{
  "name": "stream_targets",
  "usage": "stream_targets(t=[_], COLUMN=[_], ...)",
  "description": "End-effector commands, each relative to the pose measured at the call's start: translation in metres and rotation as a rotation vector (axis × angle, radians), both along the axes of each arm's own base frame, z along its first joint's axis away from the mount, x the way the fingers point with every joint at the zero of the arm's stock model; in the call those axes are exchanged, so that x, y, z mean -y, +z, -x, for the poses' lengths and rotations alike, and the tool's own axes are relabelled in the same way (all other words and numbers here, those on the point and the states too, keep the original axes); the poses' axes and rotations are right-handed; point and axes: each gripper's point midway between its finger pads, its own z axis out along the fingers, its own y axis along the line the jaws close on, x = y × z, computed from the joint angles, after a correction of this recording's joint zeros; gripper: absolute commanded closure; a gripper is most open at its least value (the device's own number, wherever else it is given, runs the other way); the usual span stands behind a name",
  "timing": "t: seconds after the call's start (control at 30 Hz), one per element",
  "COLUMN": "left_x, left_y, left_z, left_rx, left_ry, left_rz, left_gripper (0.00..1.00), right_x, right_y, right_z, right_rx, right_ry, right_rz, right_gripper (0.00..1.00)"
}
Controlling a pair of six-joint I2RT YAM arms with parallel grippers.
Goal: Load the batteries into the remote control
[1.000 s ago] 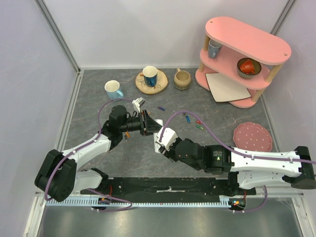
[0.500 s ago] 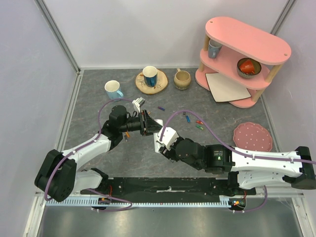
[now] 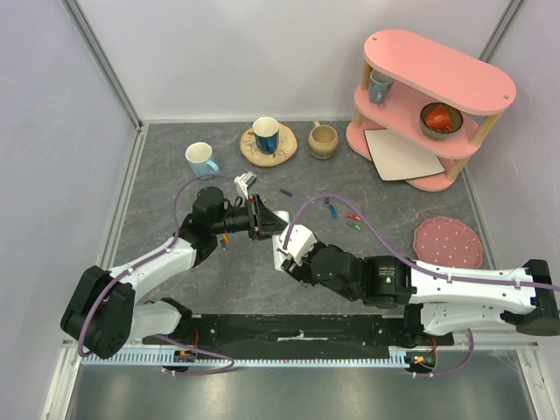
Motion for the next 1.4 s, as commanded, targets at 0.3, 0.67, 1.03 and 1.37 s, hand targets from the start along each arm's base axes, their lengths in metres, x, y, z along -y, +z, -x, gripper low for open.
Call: stream_targets(t=[0.3,0.67,1.03,1.37], left_x=[0.001,0.0,0.0,-0.001], left_y=[0.018,0.017,0.016,0.012], left_z=[0.008,0.01,0.012,0.012], left_rx=[0.049,0.049,0.051,0.043], left_ry=[-0.036,-0.042,-0.048,-0.045], left_rz=[0.046,0.045,0.045,0.039], left_gripper=[0.98,0.98,0.98,0.98], right_x=[-0.012,-0.011,-0.002,0.004], right_y=[0.023,0.025,0.029,0.036], right_z=[-0.004,-0.01,-0.016,-0.021], right_rx=[0.022,0.042,0.059,0.078], right_ry=[-0.004,-0.038,-0.086,-0.127], right_rz=[-0.06,-0.057,-0.063,-0.079], right_gripper=[0.43,0.43,0.43,0.43])
